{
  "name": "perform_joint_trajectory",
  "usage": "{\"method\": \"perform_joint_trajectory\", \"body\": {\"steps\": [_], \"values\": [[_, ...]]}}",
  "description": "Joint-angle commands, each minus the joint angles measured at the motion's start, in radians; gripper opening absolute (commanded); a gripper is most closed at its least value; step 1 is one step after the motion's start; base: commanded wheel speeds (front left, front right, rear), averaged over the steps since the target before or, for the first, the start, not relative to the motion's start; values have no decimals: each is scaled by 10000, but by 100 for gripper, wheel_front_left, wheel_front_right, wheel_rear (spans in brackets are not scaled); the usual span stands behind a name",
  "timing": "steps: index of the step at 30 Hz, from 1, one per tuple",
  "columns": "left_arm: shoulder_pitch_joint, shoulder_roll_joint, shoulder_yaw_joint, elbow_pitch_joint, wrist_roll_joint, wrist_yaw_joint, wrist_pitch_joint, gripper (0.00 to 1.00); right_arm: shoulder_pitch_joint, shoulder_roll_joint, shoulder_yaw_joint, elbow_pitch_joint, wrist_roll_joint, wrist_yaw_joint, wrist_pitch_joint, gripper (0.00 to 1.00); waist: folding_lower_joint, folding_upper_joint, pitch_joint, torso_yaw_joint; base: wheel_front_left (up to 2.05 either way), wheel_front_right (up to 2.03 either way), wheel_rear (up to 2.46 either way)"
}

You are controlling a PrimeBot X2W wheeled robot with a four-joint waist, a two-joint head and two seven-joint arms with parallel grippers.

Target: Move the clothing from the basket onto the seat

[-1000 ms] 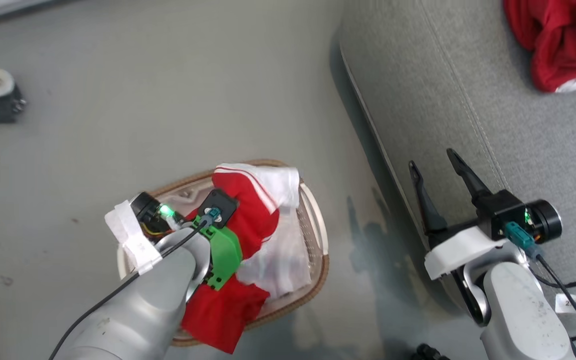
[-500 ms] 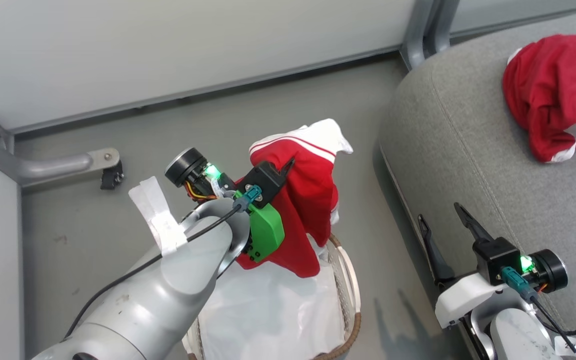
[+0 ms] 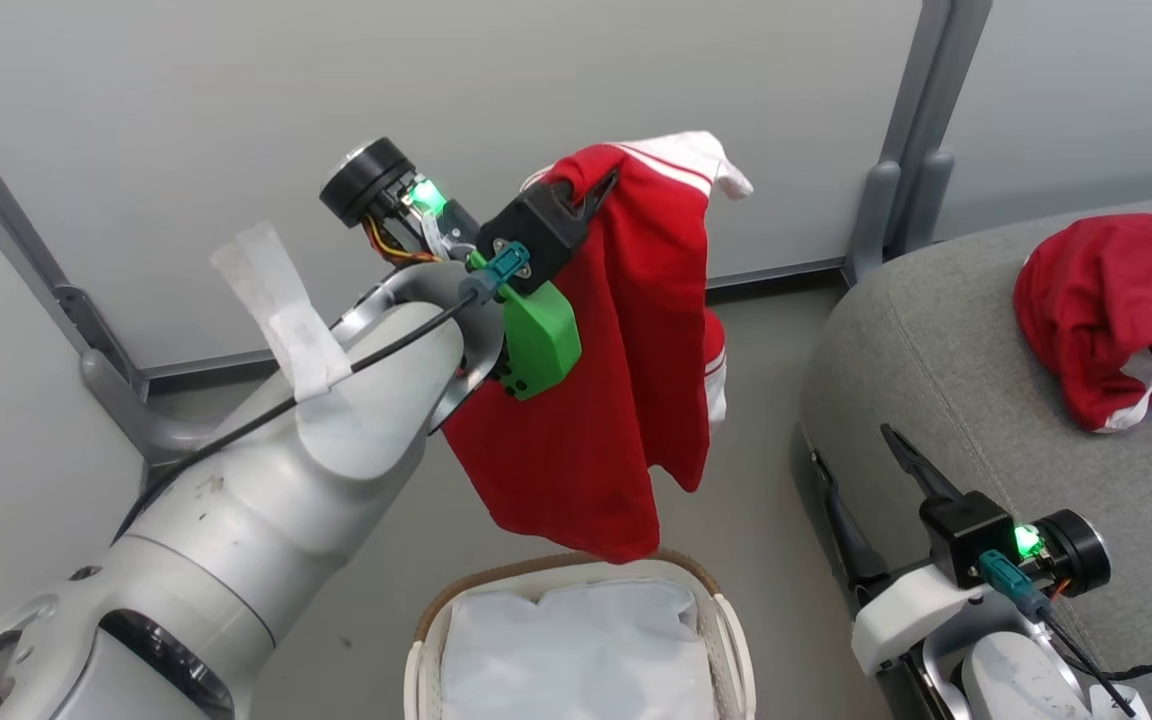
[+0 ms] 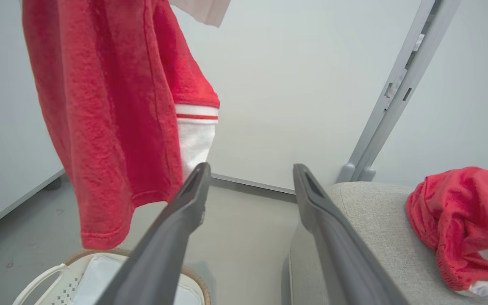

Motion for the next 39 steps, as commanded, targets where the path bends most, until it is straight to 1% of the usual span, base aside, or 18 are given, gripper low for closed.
{"method": "perform_joint_trajectory", "body": {"steps": [1, 13, 15, 20, 26, 32, 33, 34, 35, 37, 38, 39], "values": [[-245, 42, 18, -57, -130, 27, -56, 0, -73, -36, 77, -6, 89, -14, -49, 100, 1, 0, -241, 166, 0, 0, 0], [-1116, 82, -106, -504, -257, 28, -84, 0, -732, -36, 868, 420, 233, -14, -49, 100, 1, 0, -378, 374, 0, 0, 0], [-1178, 39, -140, -575, -250, 28, -87, 0, -927, -30, 1075, 628, 258, -14, -49, 100, 1, 0, -394, 446, 0, 0, 0], [-1302, -94, -315, -914, -265, 27, -85, 0, -1394, -47, 1226, 1313, 237, -14, -49, 100, 1, 0, -433, 683, 0, 0, 0], [-1392, -229, -535, -1473, -336, 27, -77, 0, -2003, -347, 1467, 2131, 493, -14, -49, 100, 1, 0, -462, 984, 0, 0, 0], [-1395, -267, -634, -1712, -451, 27, -78, 0, -2719, -629, 2546, 2442, 929, -14, -49, 100, 1, 0, -462, 1195, 0, 0, 0], [-1312, -263, -648, -1701, -499, 27, -78, 0, -2820, -657, 2765, 2381, 1037, -14, -49, 98, 1, 0, -464, 1218, 0, 0, 0], [-1220, -259, -669, -1670, -551, 27, -77, 0, -2886, -677, 2920, 2311, 1123, -14, -49, 48, 1, 0, -468, 1235, 0, 0, 0], [-1123, -244, -696, -1638, -589, 27, -78, 0, -2936, -720, 3094, 2232, 1210, -14, -49, 27, 1, 0, -470, 1254, 0, 0, 0], [-962, -207, -725, -1573, -718, 27, -77, 0, -3004, -797, 3315, 2095, 1330, -14, -49, 4, 1, 0, -479, 1281, 0, 0, 0], [-923, -185, -731, -1554, -762, 27, -77, 0, -3021, -811, 3357, 2022, 1367, -14, -49, 0, 1, 0, -485, 1291, 0, 0, 0], [-861, -153, -712, -1528, -814, 27, -79, 0, -3013, -815, 3393, 1943, 1396, -14, -49, 0, 1, 0, -492, 1304, 0, 0, 0]]}}
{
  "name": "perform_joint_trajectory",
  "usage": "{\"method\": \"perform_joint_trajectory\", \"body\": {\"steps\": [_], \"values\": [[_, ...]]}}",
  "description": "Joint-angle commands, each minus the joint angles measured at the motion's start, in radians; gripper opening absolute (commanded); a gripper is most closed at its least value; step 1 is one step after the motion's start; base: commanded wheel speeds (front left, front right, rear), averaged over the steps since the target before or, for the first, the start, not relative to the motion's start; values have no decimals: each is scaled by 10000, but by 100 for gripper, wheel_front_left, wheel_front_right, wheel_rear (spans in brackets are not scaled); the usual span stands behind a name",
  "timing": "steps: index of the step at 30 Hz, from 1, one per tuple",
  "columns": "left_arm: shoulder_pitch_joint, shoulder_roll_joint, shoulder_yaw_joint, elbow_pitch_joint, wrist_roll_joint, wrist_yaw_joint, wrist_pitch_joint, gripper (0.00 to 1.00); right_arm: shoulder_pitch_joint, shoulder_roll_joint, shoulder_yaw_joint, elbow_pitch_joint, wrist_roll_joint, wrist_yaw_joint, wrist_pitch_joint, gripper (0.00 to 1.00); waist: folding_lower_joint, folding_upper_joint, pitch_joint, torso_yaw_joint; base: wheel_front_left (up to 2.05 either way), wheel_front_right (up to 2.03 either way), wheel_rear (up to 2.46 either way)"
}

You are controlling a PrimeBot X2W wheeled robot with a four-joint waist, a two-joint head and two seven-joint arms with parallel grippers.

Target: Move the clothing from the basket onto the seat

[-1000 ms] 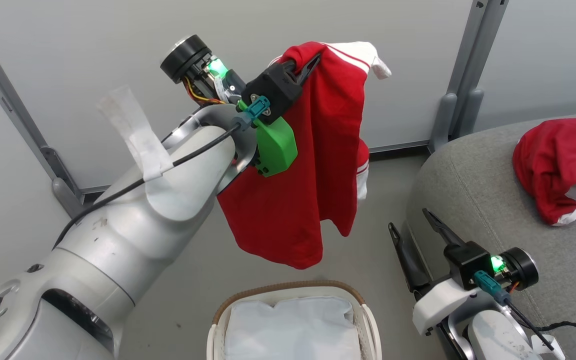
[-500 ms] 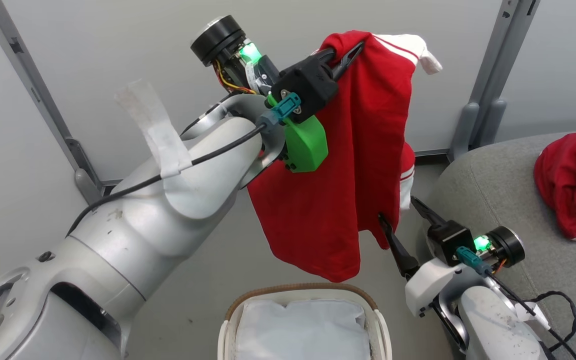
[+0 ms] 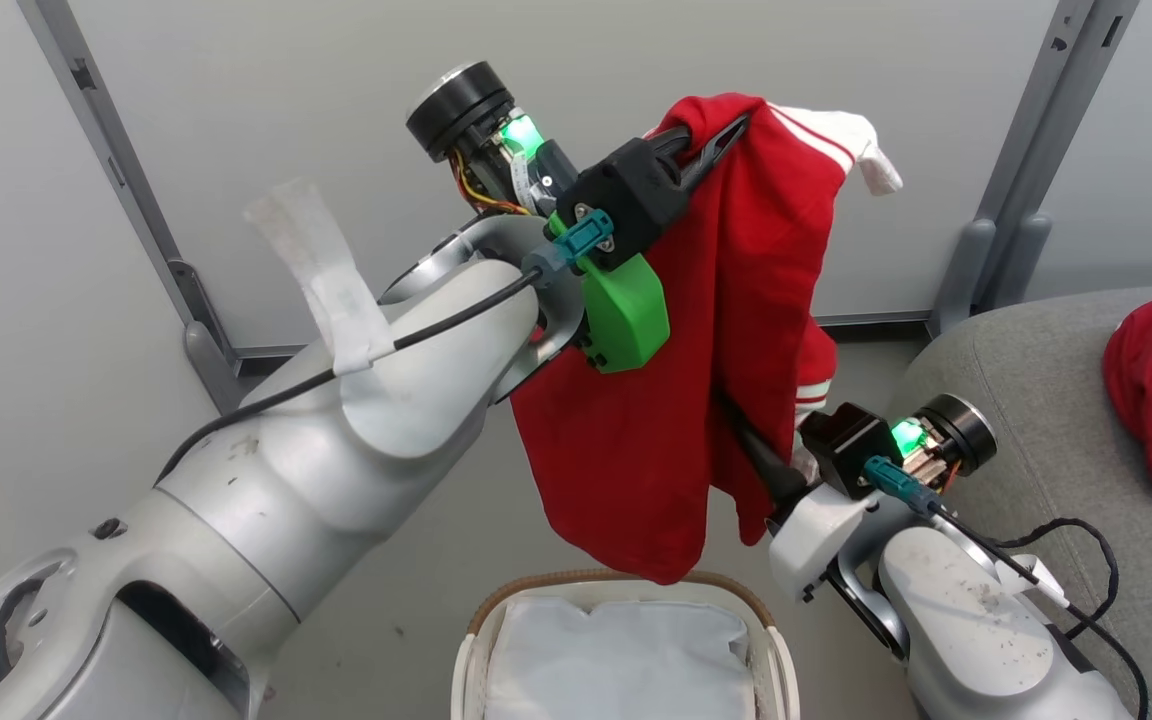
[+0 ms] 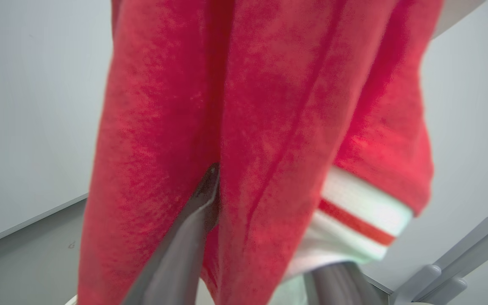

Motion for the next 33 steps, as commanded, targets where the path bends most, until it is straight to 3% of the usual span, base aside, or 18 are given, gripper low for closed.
{"method": "perform_joint_trajectory", "body": {"steps": [1, 8, 11, 16, 18, 19, 20, 33], "values": [[202, 74, 52, 54, -166, 29, -4, 0, -57, -58, 25, -117, 33, -14, -49, 0, 1, 0, -12, 16, 0, 0, 0], [1004, 207, 310, 268, -974, 29, -3, 0, 325, 4, -429, -664, -61, -14, -49, 0, 1, 0, -82, 10, 0, 0, 0], [1401, 268, 352, 424, -1380, 29, -3, 18, 407, 35, -641, -804, -109, -14, -49, 0, 1, 0, -108, -6, 0, 0, 0], [1980, 323, 623, 507, -1601, 71, -3, 27, 539, 0, -860, -944, -184, -14, -49, 0, 1, 0, -122, -30, 0, 0, 0], [2287, 317, 776, 498, -1629, 112, -3, 47, 537, 13, -972, -992, -205, -14, -49, 0, 1, 0, -119, -39, 0, 0, 0], [2458, 312, 901, 447, -1620, 187, -3, 89, 553, 24, -1026, -1021, -217, -14, -49, 0, 1, 0, -116, -45, 0, 0, 0], [2618, 311, 993, 430, -1637, 215, -3, 100, 569, 27, -1071, -1039, -232, -14, -49, 0, 1, 0, -112, -53, 0, 0, 0], [5448, 130, 2318, -249, -989, 481, -2, 100, 814, -145, -1851, -1354, -432, -14, -49, 0, 1, 0, -34, -75, 0, 0, 0]]}}
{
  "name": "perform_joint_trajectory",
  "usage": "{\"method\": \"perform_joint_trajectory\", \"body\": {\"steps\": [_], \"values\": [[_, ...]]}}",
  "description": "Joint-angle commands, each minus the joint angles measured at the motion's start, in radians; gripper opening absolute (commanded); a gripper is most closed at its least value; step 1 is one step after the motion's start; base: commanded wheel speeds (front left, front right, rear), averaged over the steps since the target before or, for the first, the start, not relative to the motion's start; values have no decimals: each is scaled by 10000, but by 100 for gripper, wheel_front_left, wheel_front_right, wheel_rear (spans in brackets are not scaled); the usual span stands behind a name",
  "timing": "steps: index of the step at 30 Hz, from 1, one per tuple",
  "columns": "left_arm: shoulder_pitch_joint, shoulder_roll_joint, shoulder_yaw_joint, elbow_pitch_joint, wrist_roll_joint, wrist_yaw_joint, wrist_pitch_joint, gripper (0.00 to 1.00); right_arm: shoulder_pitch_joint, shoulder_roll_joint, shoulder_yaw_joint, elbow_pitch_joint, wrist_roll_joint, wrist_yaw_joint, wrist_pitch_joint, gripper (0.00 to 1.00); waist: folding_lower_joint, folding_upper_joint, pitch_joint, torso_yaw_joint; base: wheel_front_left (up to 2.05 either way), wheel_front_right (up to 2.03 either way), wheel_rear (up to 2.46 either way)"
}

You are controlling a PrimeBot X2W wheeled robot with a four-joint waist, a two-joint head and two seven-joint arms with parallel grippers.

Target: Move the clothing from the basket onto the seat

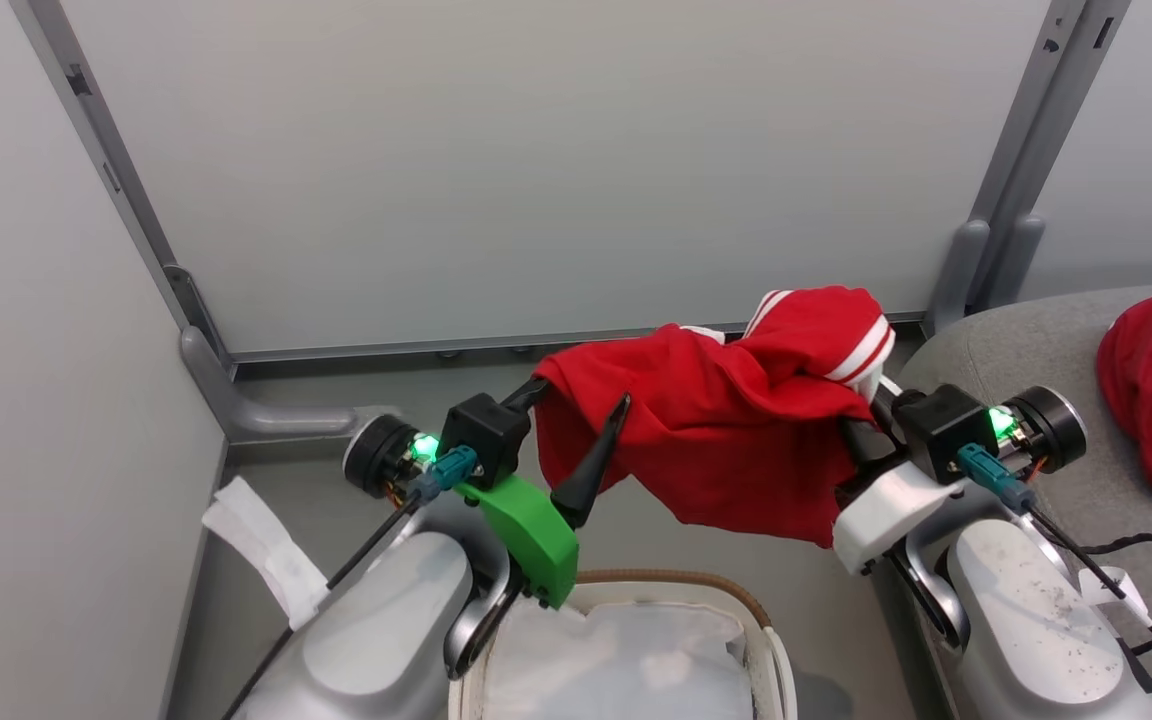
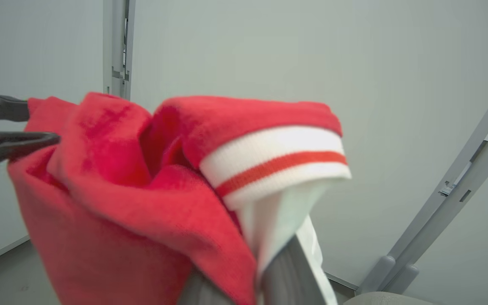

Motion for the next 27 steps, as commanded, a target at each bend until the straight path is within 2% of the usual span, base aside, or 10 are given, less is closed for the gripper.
{"method": "perform_joint_trajectory", "body": {"steps": [1, 12, 22, 27], "values": [[345, -55, 157, -84, 44, 46, 0, 100, 136, -61, -112, -87, -29, -14, -49, 0, 0, 0, 4, -3, 0, 0, 0], [2264, -369, 1155, -265, 509, -169, 0, 100, 409, -224, -1003, -360, -275, -14, -49, 0, 0, 0, 50, -272, 0, 0, 0], [2956, -526, 2009, -725, 1284, -262, 3, 100, 574, -251, -1279, -369, -381, -14, -49, 0, 0, 0, 93, -700, 0, 0, 0], [3133, -563, 2193, -914, 1590, -309, 3, 100, 461, -258, -1359, -261, -424, -14, -49, 0, 0, 0, 158, -1170, 0, 0, 0]]}}
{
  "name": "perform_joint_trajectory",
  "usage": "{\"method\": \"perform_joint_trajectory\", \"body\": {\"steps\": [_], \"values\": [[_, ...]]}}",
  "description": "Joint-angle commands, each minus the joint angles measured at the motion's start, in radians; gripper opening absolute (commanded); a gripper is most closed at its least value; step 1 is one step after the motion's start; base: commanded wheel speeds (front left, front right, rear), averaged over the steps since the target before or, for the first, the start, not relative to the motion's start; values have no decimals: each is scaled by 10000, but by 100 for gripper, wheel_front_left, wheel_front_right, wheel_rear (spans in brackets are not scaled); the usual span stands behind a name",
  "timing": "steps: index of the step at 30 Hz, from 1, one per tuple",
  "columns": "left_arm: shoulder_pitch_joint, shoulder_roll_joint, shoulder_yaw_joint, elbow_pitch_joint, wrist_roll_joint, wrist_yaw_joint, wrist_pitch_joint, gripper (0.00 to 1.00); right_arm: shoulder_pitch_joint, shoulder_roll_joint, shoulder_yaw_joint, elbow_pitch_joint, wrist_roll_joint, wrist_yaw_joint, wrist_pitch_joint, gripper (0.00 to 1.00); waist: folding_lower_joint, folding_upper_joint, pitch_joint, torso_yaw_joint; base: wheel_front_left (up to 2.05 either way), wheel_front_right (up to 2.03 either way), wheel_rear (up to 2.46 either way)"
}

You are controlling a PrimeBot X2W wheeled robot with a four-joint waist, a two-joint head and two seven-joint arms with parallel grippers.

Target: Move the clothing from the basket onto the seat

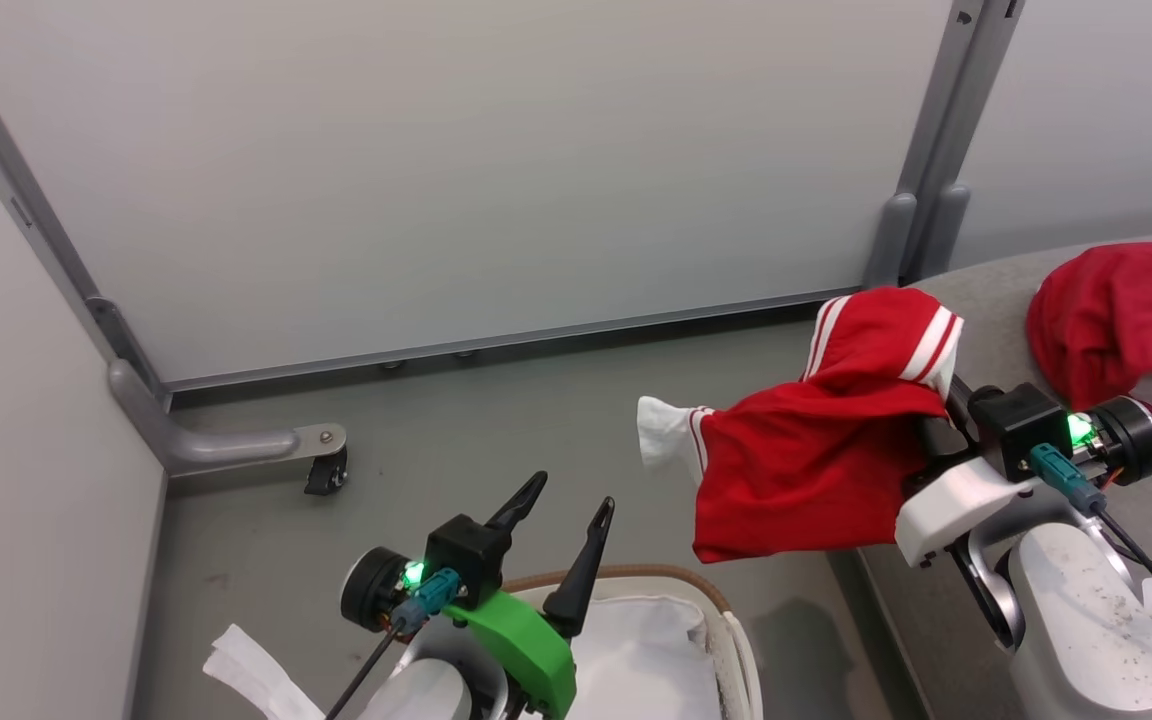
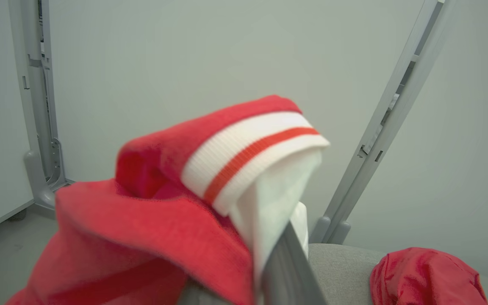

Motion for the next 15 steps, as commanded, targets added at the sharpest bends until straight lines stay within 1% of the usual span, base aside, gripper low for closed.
{"method": "perform_joint_trajectory", "body": {"steps": [1, 11, 15], "values": [[187, -2, 42, -82, 149, -50, 5, 100, -17, -55, -41, 9, -84, -14, -49, 0, 0, 0, 86, -341, 0, 0, 0], [108, -2, -2, -587, 153, -43, 7, 100, -393, -302, 55, 78, -75, -14, -49, 0, 0, 0, 740, -1942, 0, 0, 0], [-112, -4, -74, -662, 210, -28, 7, 100, -521, -384, -163, -12, -27, -14, -49, 0, 0, 0, 1096, -2487, 0, 0, 0]]}}
